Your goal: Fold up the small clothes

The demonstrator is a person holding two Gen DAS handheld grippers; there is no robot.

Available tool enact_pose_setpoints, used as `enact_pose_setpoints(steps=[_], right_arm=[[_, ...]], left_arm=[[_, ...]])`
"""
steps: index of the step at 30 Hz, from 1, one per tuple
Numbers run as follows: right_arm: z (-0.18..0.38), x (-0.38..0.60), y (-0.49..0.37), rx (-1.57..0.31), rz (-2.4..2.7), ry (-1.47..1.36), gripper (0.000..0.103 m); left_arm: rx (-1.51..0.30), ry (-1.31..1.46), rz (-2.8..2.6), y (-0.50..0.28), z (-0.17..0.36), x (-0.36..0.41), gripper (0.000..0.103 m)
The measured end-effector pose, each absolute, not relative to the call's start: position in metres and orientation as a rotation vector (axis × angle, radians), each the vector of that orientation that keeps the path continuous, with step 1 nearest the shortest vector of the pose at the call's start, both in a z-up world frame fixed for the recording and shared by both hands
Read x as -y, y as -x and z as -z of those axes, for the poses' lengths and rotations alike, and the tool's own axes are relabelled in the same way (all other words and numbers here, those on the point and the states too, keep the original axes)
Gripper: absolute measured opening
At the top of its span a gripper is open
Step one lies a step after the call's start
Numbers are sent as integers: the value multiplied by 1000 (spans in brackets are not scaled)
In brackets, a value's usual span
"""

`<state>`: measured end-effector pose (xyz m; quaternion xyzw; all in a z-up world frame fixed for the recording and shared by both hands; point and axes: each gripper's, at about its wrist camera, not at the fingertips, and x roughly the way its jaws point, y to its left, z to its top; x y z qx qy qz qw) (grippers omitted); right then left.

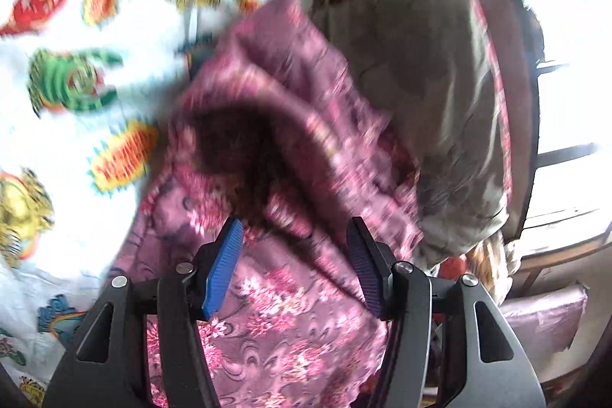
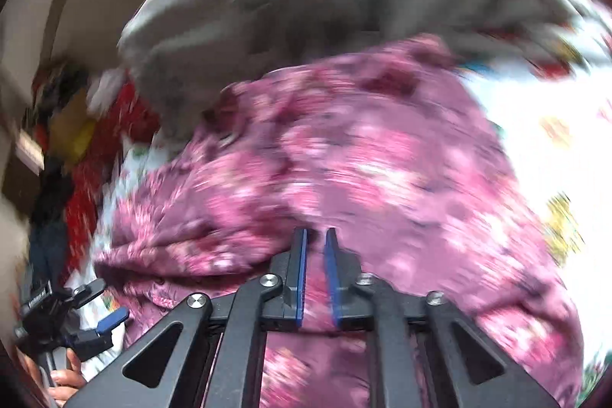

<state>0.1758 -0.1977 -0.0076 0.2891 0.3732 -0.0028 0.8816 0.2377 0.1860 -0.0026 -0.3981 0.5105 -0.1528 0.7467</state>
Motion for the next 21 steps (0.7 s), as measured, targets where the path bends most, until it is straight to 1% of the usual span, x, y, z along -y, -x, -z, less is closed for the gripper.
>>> enact_pose_setpoints(steps=[1, 3, 4, 5, 8, 10, 12, 13, 14, 15, 16, 17, 19, 21], right_arm=[[9, 206, -169, -754, 1, -660, 15], [9, 218, -157, -697, -11, -774, 30], [8, 220, -155, -675, -21, -817, 53], [7, 219, -156, -664, -31, -844, 62], [4, 205, -176, -683, -89, -842, 62], [-1, 193, -196, -705, -47, -757, 62], [-8, 183, -209, -681, -11, -670, 62], [-12, 179, -214, -669, -18, -626, 61], [-15, 172, -221, -677, -48, -581, 46], [-17, 169, -224, -692, -103, -537, 28], [-20, 163, -230, -726, -156, -472, 4], [-25, 158, -230, -748, -180, -399, 2], [-38, 163, -215, -693, -194, -332, 2], [-43, 183, -199, -659, -172, -354, 2]], left_arm=[[-1097, 886, 330, -238, -2, -192, 55], [-1079, 929, 325, -243, -5, -204, 55], [-1080, 951, 320, -248, -6, -211, 55], [-1086, 974, 310, -252, -3, -214, 55], [-1135, 984, 283, -268, 5, -222, 55], [-1162, 983, 269, -274, 9, -207, 55], [-1177, 1006, 266, -277, 13, -207, 55], [-1183, 1008, 264, -278, 14, -207, 55], [-1188, 1002, 261, -278, 14, -207, 55], [-1191, 994, 263, -278, 14, -207, 55], [-1192, 989, 266, -278, 13, -207, 55], [-1197, 982, 267, -279, 13, -207, 55], [-1210, 971, 271, -278, 15, -206, 55], [-1225, 965, 275, -274, 19, -203, 55]])
